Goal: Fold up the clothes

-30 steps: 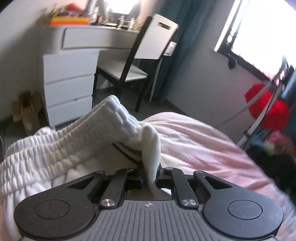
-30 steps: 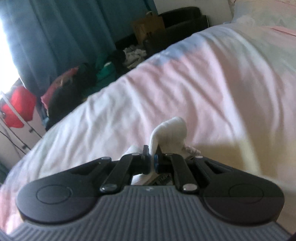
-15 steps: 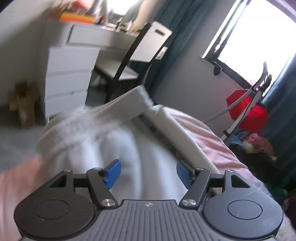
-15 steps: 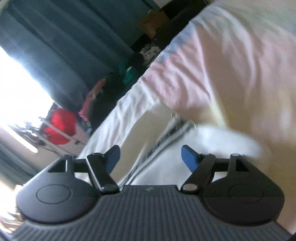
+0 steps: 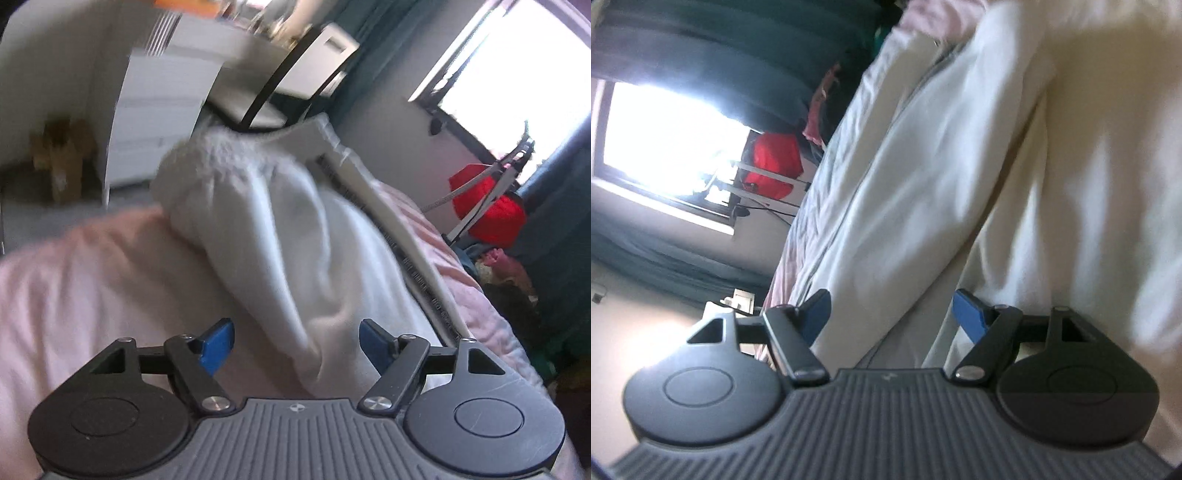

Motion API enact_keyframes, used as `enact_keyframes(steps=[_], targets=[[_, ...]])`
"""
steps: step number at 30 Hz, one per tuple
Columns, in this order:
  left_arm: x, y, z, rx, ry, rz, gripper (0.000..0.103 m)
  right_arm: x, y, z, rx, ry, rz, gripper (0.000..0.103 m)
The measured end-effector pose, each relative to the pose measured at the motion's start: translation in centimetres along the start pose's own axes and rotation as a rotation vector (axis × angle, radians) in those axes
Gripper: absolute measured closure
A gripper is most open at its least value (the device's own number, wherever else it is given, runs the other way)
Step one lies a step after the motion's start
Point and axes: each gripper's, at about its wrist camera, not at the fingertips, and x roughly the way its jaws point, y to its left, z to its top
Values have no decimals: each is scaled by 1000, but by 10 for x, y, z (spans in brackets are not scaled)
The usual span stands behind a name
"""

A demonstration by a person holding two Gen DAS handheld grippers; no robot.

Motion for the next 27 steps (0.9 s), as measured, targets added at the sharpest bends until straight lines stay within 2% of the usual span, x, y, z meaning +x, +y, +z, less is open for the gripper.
enact_keyframes(steps=[2, 4, 6, 8, 9, 10, 12, 13, 14, 15, 18, 19, 20, 22, 27], targets=[[15, 8, -1, -75, 14, -32, 28, 12, -2, 2, -6, -34, -17, 29], [27, 10, 0, -105, -6, -43, 27, 21, -5, 5, 14, -83, -27, 29], [35, 4, 3, -97, -44, -43, 27, 28, -8, 12, 53, -149, -32, 29], [41, -2, 6, -85, -88, -38, 34, 32, -10, 21, 92, -224, -39, 30], [45, -5, 9, -77, -106, -36, 44, 33, -11, 26, 93, -254, -45, 32], [46, -7, 12, -69, -129, -34, 60, 35, -12, 32, 92, -283, -51, 35], [47, -11, 19, -97, -159, -44, 70, 36, -13, 41, 81, -333, -69, 44], [48, -12, 23, -113, -167, -50, 78, 38, -13, 46, 63, -351, -86, 53], [49, -13, 26, -114, -173, -53, 81, 40, -14, 50, 42, -363, -113, 66], [49, -14, 28, -105, -181, -58, 85, 44, -14, 55, 16, -364, -138, 69], [40, -14, 30, -99, -219, -79, 89, 59, -4, 61, -112, -329, -177, 74], [34, -13, 31, -105, -225, -89, 89, 62, 0, 62, -142, -320, -189, 79], [28, -13, 32, -111, -231, -99, 89, 60, 3, 64, -151, -320, -184, 86], [15, -9, 34, -123, -239, -119, 90, 50, 4, 68, -117, -327, -151, 89], [-32, 10, 32, -155, -238, -177, 91, 19, 19, 69, -110, -339, -102, 90]])
